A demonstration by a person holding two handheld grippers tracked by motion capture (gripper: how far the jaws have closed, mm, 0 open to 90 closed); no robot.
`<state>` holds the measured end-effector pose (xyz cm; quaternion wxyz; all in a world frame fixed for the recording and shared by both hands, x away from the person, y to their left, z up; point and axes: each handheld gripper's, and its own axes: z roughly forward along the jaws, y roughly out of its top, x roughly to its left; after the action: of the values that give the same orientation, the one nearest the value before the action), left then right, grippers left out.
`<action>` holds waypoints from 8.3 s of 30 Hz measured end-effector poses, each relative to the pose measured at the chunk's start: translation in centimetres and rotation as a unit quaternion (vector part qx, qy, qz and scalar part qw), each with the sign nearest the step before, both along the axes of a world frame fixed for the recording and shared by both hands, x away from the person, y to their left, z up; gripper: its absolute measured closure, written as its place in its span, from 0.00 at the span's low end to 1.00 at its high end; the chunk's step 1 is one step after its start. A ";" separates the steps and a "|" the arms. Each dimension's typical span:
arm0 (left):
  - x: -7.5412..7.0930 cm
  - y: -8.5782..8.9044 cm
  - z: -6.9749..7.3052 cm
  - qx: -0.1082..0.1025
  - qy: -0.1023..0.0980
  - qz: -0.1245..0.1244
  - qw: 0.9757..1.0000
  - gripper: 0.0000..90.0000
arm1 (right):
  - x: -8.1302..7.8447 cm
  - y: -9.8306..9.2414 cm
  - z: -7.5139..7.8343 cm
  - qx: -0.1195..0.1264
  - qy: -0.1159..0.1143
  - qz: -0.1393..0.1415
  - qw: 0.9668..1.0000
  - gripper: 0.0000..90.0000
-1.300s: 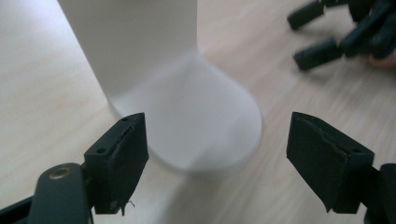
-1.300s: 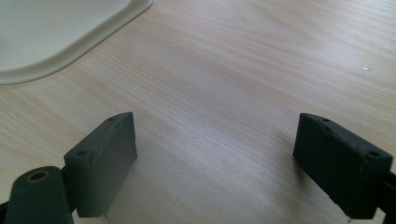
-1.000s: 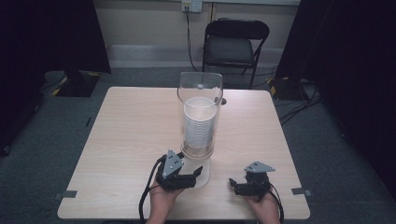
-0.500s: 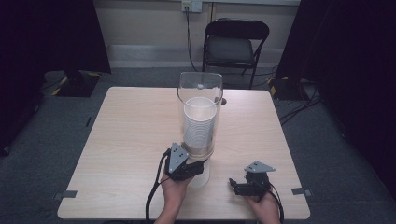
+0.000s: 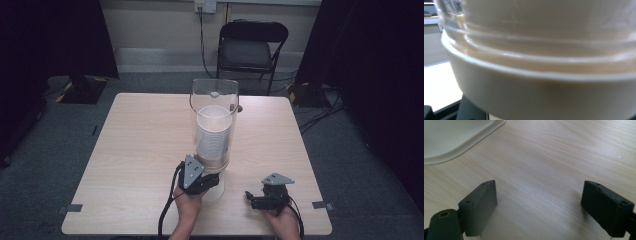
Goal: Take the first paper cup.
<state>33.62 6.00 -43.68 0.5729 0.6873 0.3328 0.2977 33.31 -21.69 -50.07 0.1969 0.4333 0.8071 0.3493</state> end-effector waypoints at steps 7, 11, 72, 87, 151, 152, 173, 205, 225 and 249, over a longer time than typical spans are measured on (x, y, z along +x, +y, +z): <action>-0.2 -0.1 0.0 0.003 0.006 0.007 1.000 0.39 | 0.0 0.0 0.0 0.000 0.000 0.000 1.000 0.14; -0.4 -0.2 -0.6 0.005 0.016 0.011 1.000 0.39 | 0.0 0.0 0.0 0.000 0.000 0.000 1.000 0.14; -0.1 0.6 0.2 0.031 0.084 -0.013 0.996 0.18 | 0.0 0.0 0.0 0.000 0.001 -0.001 1.000 0.14; -0.1 0.5 0.7 0.011 0.060 -0.015 0.998 0.36 | 0.0 0.0 0.0 0.000 0.000 -0.002 1.000 0.14; -0.5 7.9 -5.7 0.083 0.187 0.030 0.978 0.37 | -0.2 -0.2 0.1 0.003 0.000 0.006 1.000 0.17; -0.5 8.0 -5.6 0.082 0.189 0.025 0.978 0.37 | -0.3 -0.1 0.2 0.008 0.000 0.011 1.000 0.16; -3.6 8.2 -4.7 0.084 0.159 -0.116 0.977 0.36 | -2.4 4.9 6.5 0.119 -0.005 0.078 0.990 0.33; -3.3 6.8 -5.5 0.105 0.170 -0.133 0.971 0.30 | -2.2 11.2 5.3 0.089 -0.020 0.119 0.989 0.33; 1.0 12.2 -5.6 0.124 0.187 0.001 0.974 0.31 | -1.4 4.0 3.4 0.056 -0.014 0.064 0.996 0.30; -1.8 14.0 -6.4 0.155 0.236 0.005 0.959 0.16 | -1.4 3.4 2.8 0.054 -0.002 0.099 0.994 0.16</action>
<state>31.85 20.04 -50.13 0.3625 0.8169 0.4119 0.1779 31.92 -18.33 -47.25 0.1393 0.3604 0.8257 0.4111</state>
